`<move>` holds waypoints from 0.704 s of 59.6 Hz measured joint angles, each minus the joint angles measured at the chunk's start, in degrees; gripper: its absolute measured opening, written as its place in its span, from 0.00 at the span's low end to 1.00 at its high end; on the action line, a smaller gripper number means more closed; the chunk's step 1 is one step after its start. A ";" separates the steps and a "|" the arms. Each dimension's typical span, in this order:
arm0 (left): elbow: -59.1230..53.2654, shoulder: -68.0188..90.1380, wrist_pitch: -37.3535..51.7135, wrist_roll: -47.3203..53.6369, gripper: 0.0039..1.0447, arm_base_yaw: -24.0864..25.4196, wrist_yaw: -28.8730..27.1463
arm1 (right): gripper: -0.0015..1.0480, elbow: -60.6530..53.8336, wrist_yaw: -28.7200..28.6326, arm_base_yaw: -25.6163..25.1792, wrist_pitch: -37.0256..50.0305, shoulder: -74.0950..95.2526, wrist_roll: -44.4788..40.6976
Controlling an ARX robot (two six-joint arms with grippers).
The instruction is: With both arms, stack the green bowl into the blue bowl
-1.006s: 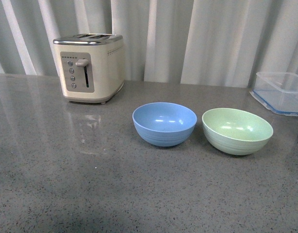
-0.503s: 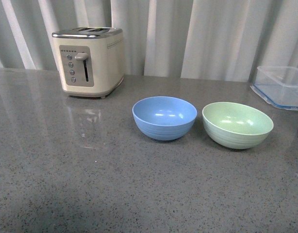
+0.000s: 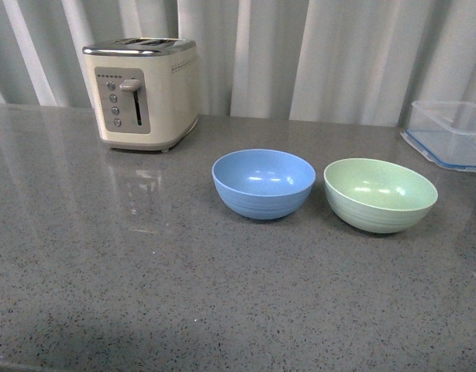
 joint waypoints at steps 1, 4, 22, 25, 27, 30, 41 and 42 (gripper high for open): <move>-0.02 -0.39 -0.35 0.00 0.03 0.00 0.00 | 0.90 0.00 0.00 0.00 0.00 0.00 0.00; -0.02 -2.27 -2.03 0.00 0.03 0.00 0.00 | 0.90 0.00 0.00 0.00 -0.02 0.00 0.00; -0.04 -13.00 -12.31 0.00 0.03 0.00 0.00 | 0.90 0.00 0.00 0.00 0.00 0.00 0.00; -0.04 -14.47 -13.77 0.00 0.03 0.00 0.00 | 0.90 0.00 0.00 0.00 0.00 0.00 0.00; -0.04 -15.19 -14.47 0.00 0.03 0.00 0.00 | 0.90 0.00 0.00 0.00 0.00 0.00 0.00; -0.04 -16.55 -15.74 0.00 0.03 0.00 0.00 | 0.90 0.00 0.00 0.00 0.00 0.00 0.00; -0.04 -19.93 -19.10 0.00 0.03 0.00 0.00 | 0.90 0.00 0.00 0.00 0.00 0.00 0.00; -0.04 -20.28 -19.45 0.00 0.03 0.00 0.00 | 0.90 0.00 0.00 0.00 0.00 0.00 0.00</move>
